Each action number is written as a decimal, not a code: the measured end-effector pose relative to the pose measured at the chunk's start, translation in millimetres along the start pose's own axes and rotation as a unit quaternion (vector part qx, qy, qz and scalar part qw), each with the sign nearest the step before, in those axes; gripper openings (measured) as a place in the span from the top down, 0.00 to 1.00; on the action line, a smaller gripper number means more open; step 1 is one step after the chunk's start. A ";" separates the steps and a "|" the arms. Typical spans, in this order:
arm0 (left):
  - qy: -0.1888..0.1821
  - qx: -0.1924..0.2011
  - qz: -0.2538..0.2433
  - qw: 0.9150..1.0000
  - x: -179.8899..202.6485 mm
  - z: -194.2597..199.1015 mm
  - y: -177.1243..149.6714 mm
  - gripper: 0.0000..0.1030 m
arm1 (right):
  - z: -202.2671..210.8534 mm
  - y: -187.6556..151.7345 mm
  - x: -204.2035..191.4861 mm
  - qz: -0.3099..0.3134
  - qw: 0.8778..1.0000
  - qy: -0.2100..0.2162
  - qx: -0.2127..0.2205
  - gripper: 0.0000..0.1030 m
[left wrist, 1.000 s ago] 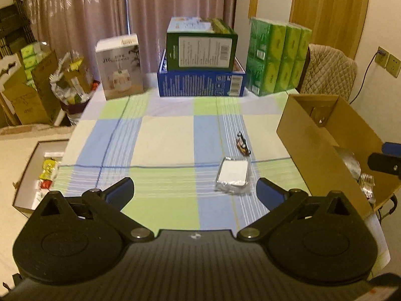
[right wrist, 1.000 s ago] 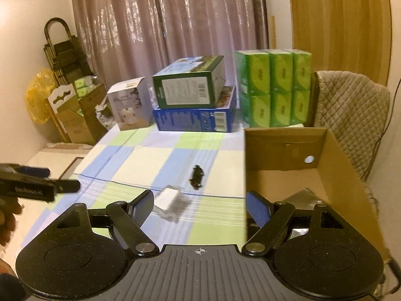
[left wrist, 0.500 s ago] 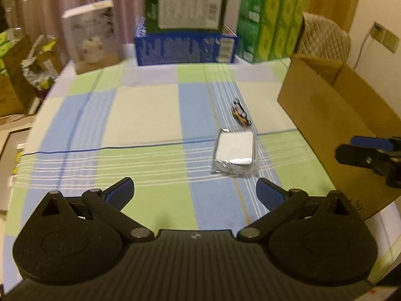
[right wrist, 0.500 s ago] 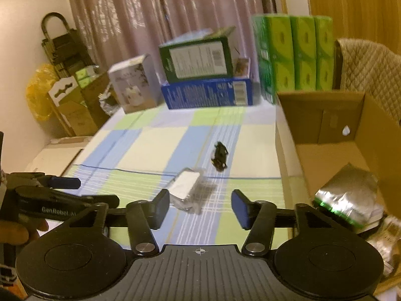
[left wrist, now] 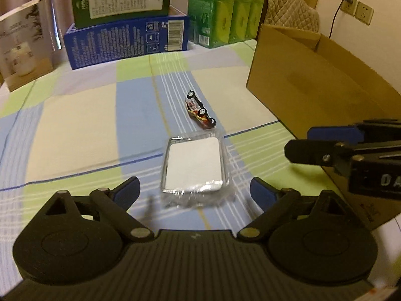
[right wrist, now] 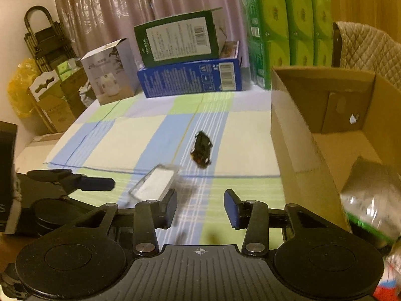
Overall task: Organize objects
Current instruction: 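Grasp the clear plastic box with the left tool while the right tool approaches the toy car, then grasp the toy car with the right tool, then carry the plastic box with the left tool while the right tool carries the toy car toward the cardboard box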
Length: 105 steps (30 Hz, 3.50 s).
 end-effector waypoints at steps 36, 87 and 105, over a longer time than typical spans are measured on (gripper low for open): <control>0.073 0.041 0.134 0.987 -99.2 32.0 20.1 0.47 | -71.7 27.3 -35.7 0.025 1.000 0.009 0.009 0.61; 0.050 0.013 0.124 0.991 -59.4 36.4 -0.7 0.47 | -36.1 7.8 -31.0 0.010 1.000 0.006 -0.010 0.77; 0.067 0.057 0.158 0.983 3.4 131.5 -26.8 0.47 | 75.4 -14.2 -29.8 0.004 1.000 0.006 0.008 0.77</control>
Point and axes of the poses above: each gripper's, at about its wrist camera, not at the fingertips, and z roughly against the way its jaws point, x to its right, y to its top, the point moved 9 cm from there along -z, roughly the way its jaws point, and after that the axes turned 8 degrees about -y, right-handed, at the moved point
